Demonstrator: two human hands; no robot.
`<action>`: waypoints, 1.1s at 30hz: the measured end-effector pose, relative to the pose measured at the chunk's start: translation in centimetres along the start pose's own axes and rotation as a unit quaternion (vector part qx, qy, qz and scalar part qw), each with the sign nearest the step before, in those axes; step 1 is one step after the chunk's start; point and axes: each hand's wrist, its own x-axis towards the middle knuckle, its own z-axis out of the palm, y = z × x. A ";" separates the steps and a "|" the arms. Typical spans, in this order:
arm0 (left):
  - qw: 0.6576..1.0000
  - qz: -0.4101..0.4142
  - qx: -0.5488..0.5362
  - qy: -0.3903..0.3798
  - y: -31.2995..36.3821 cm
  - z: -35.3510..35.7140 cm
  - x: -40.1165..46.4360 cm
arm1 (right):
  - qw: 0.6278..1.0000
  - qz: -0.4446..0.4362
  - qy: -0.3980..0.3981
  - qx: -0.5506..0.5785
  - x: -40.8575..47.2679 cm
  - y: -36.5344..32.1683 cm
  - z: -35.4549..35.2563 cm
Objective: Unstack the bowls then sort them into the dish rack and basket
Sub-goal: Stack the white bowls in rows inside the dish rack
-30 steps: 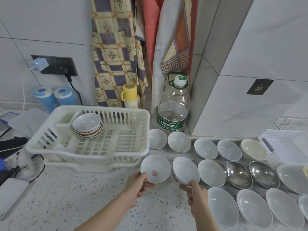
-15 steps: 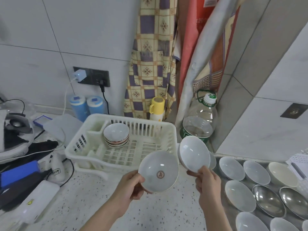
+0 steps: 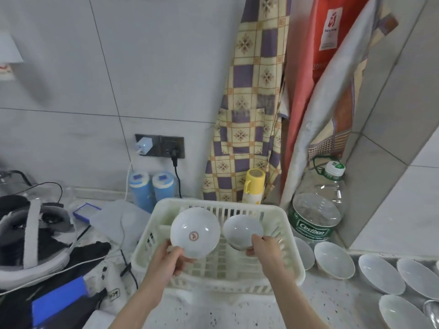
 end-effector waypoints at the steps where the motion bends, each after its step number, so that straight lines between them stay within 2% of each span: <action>1: 1.000 0.003 0.002 0.004 0.1 -0.4 0.7 | 1.000 0.003 0.003 -0.009 0.5 0.2 0.7; 11: 1.000 0.017 -0.010 0.004 0.1 -0.6 6.1 | 0.994 0.093 -0.007 -0.062 4.3 2.1 3.2; 21: 0.991 -0.007 -0.136 -0.005 -1.1 -1.0 8.2 | 0.990 0.112 -0.018 -0.089 6.2 3.0 3.8; 26: 0.988 -0.015 -0.151 -0.015 -1.5 -1.2 8.6 | 0.986 0.143 -0.044 -0.077 6.2 3.0 3.9; 33: 0.985 -0.025 -0.166 -0.026 -1.9 -1.8 9.0 | 0.988 0.135 -0.049 -0.055 5.9 2.6 4.1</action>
